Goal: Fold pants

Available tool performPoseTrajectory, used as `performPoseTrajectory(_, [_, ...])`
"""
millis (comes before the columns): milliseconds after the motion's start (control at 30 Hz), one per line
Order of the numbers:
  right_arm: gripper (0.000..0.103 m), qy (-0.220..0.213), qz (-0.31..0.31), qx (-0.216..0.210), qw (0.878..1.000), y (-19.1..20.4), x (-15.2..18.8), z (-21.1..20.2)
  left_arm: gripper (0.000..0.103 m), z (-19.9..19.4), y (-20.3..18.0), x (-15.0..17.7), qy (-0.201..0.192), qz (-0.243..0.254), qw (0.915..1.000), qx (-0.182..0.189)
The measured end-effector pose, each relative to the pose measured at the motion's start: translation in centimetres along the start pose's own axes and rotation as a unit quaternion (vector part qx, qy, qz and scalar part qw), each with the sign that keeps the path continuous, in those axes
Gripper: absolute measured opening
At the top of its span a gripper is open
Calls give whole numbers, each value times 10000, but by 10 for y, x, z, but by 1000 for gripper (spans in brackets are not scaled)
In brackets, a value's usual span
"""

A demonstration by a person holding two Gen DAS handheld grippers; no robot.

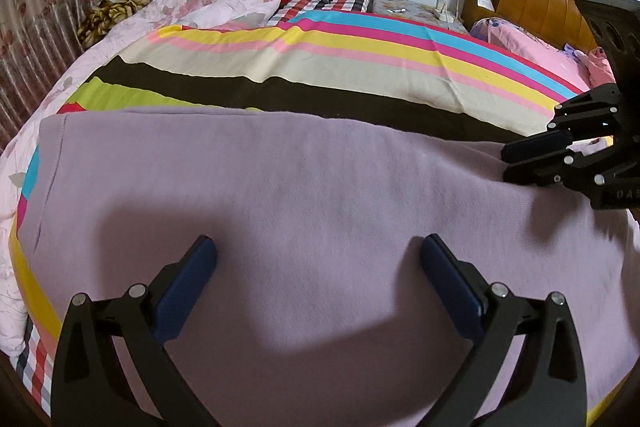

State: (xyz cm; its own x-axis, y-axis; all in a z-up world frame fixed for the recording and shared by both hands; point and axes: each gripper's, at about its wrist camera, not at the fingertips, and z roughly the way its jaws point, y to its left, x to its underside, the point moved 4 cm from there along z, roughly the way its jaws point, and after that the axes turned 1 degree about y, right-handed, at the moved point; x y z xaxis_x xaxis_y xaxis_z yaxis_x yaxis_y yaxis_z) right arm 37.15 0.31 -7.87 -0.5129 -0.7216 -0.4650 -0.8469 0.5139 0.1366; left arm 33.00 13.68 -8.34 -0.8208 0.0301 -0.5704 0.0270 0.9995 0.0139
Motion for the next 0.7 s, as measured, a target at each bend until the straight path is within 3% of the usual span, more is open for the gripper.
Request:
performPoseTrajectory(100, [18, -50, -189, 241, 9995, 6, -1, 3, 102, 0, 0, 0, 1, -4, 10000, 4])
performPoseTrajectory(167, [3, -92, -402, 428, 9982, 15, 1, 2, 102, 0, 0, 0, -4, -4, 10000, 2])
performPoseTrajectory(367, [3, -593, -562, 1173, 9897, 12, -19, -30, 101, -7, 13, 0, -166, -403, 9990, -49])
performPoseTrajectory(500, [3, -128, -753, 1427, 9868, 3, -11, 5, 101, -3, 14, -2, -85, -509, 9986, -80])
performPoseTrajectory(600, [20, -351, -239, 1271, 9910, -8, -2, -5, 101, -5, 11, 0, -48, -457, 9988, -157])
performPoseTrajectory(633, [32, -504, 122, 1200, 9914, -14, 4, -18, 101, -5, 10, 1, -44, -466, 9988, -148])
performPoseTrajectory(700, [36, -988, 633, 1188, 9860, -21, 18, -44, 101, -5, 9, 1, -41, -466, 9988, -151])
